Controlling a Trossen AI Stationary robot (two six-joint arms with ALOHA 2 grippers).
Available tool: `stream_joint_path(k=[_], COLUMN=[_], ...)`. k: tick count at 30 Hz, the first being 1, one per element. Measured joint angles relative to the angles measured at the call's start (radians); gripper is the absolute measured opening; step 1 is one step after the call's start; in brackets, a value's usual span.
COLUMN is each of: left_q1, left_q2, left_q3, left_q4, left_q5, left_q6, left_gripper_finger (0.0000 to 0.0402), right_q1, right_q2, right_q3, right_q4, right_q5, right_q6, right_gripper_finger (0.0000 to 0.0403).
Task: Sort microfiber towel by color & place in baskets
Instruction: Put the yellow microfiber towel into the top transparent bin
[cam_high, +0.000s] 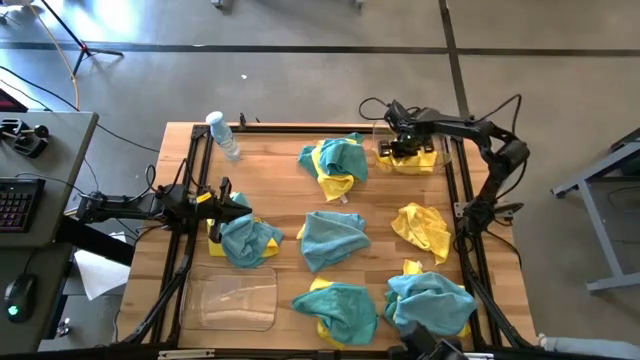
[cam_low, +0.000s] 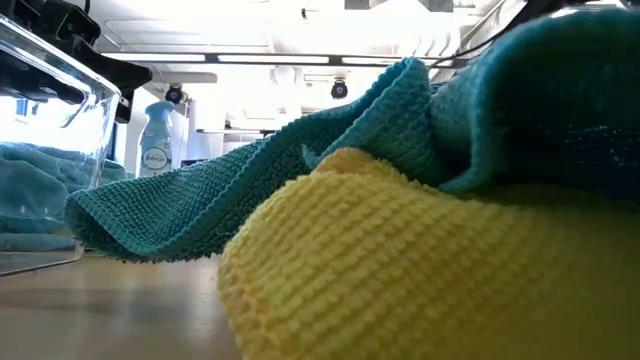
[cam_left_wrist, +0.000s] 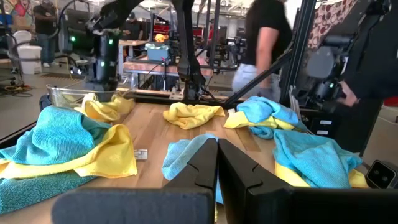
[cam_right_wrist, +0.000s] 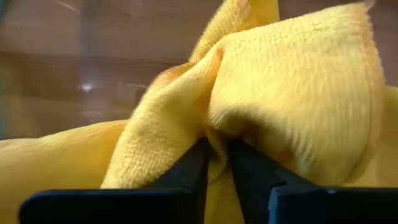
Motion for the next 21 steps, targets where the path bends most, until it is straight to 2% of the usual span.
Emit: stream_joint_path(k=[5, 9, 14, 21], left_q1=[0.000, 0.000, 0.000, 0.000], left_q2=[0.000, 0.000, 0.000, 0.000], left_q3=[0.000, 0.000, 0.000, 0.000], left_q4=[0.000, 0.000, 0.000, 0.000], left_q5=[0.000, 0.000, 0.000, 0.000], left_q6=[0.000, 0.000, 0.000, 0.000], left_gripper_finger=[0.0001, 0.0001, 0.0001, 0.0001], right_q1=[0.000, 0.000, 0.000, 0.001], right_q2=[0.012, 0.011, -0.009, -0.156], right_q3=[-0.049, -0.062, -0.041, 0.024], right_q4=[0.078, 0.098, 0.057, -0.026], right_q5=[0.002, 0.003, -0.002, 0.012], right_q6=[0.009, 0.001, -0.045, -0.072], right_gripper_finger=[0.0129, 0.0152, 0.0160, 0.0161])
